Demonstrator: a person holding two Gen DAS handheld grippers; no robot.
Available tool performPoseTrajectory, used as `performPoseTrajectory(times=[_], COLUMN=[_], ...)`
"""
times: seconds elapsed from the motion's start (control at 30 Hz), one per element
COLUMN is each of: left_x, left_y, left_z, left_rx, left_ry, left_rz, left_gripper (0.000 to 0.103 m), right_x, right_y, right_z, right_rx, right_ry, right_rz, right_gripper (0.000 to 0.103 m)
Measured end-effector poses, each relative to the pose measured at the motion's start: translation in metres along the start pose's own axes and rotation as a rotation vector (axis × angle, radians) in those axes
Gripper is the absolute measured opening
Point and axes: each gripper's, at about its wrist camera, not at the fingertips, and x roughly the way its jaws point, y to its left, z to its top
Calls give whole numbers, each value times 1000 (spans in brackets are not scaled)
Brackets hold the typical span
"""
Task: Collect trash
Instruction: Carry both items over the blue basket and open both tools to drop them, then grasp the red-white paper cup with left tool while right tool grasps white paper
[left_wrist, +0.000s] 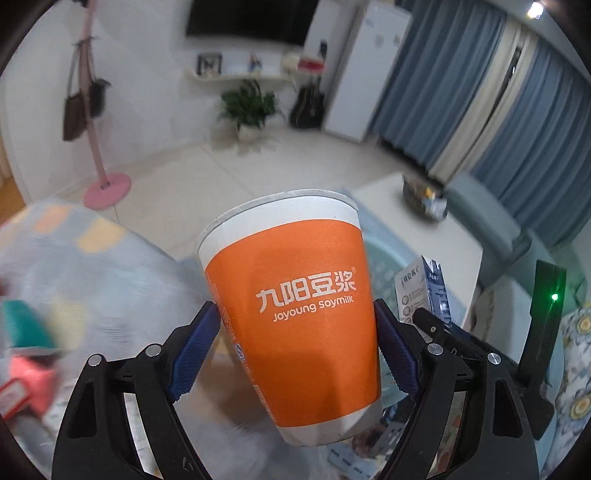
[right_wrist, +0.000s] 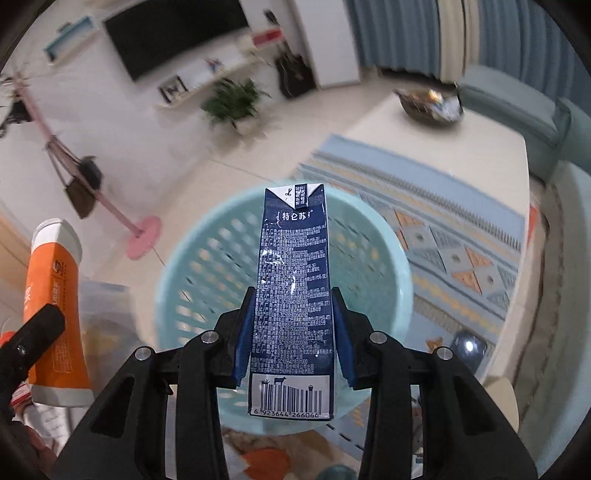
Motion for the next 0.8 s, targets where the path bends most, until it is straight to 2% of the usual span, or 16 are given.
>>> performPoseTrajectory(times=[0.1, 0.2, 0.3, 0.37, 0.63, 0.8], left_x=[19, 23, 14, 4, -36, -84], left_y=[-6, -11, -11, -9, -4, 9], left_z=[2, 5, 4, 3, -6, -15], left_rx=[20, 53, 51, 53, 27, 22], left_ry=[38, 36, 30, 11, -65, -142], left_rz=[-7, 29, 16, 10, -17, 1], left_gripper=[83, 86, 88, 89, 90, 90], right_x=[14, 14, 8, 0, -29, -59], right_y=[-13, -19, -22, -22, -8, 17], right_z=[-6, -11, -9, -8, -8, -13], right_rx=[19, 22, 28, 27, 0, -42], right_ry=[38, 37, 19, -3, -52, -93], right_rz=[-19, -25, -33, -38, -13, 37], right_gripper=[36, 38, 46, 50, 51, 51])
